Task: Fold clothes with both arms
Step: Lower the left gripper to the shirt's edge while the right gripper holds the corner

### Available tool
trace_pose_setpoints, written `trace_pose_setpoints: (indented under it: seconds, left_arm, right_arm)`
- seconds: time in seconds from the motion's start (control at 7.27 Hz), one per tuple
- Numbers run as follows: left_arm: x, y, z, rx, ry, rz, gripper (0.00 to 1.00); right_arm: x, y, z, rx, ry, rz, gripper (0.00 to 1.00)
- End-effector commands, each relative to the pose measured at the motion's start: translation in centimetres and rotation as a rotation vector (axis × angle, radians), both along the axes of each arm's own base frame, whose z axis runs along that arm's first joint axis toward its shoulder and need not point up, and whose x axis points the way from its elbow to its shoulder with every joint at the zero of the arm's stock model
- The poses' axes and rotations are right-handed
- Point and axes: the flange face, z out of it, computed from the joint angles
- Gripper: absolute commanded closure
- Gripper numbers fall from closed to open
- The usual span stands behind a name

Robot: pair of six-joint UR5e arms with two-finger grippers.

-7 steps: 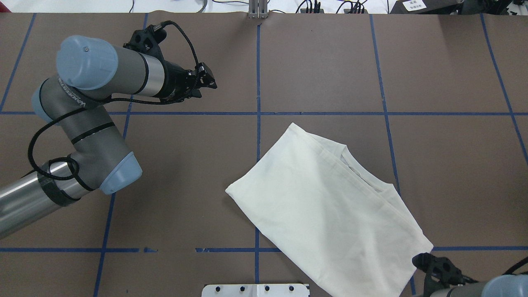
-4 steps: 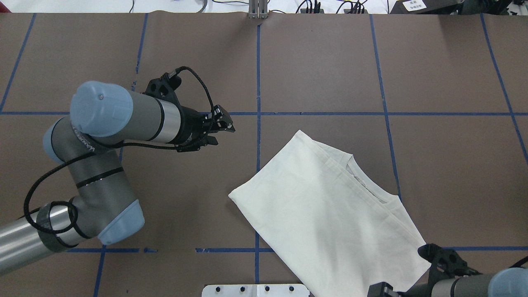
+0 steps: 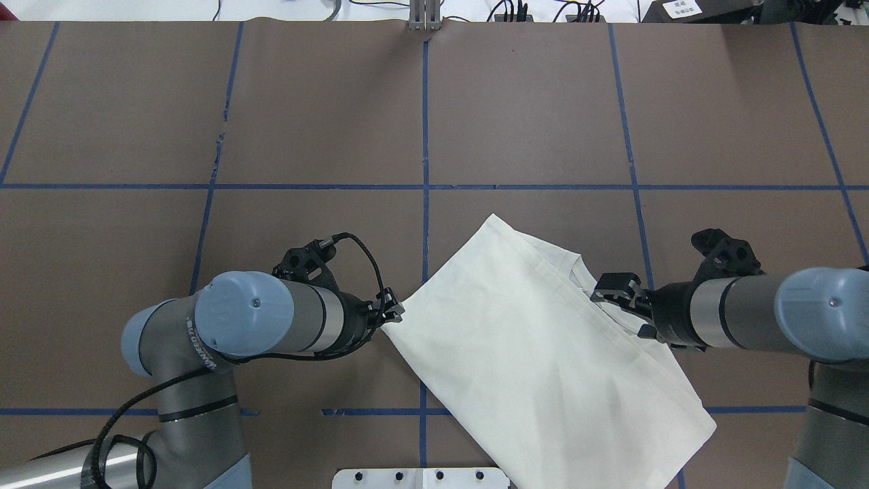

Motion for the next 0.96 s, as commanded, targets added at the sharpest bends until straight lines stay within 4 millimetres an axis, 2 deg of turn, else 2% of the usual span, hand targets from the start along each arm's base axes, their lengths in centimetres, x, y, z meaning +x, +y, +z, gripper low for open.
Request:
trace_pose_setpoints:
  seconds: [0.0,0.27,0.41,0.55,0.69,0.82]
  left_arm:
    - [2.3,0.3,1.4,-0.007,-0.039,0.007,0.36]
    - [3.1,0.1,1.5,-0.007,-0.045,0.009,0.45]
    - [3.5,-0.1,0.9,0.000,-0.043,-0.003,0.61]
    - [3.6,-0.5,1.0,0.022,-0.052,-0.032,1.00]
    - [3.3,-1.2,1.2,0.058,-0.063,-0.047,1.00]
    - [2.1,-3.4,1.1,0.155,-0.090,-0.066,1.00]
  right_arm:
    - [-1.8,-4.8,0.1,0.015,0.009,0.033,0.00]
    - [-1.7,-5.4,0.5,0.027,0.022,0.034,0.00]
    - [-1.9,-5.5,1.3,0.019,0.035,0.032,0.00]
    - [-2.3,-5.6,2.0,0.012,0.045,0.030,0.00]
    - [-2.2,-5.6,1.9,0.013,0.044,0.032,0.00]
    - [-2.2,-5.6,2.1,0.011,0.048,0.032,0.00]
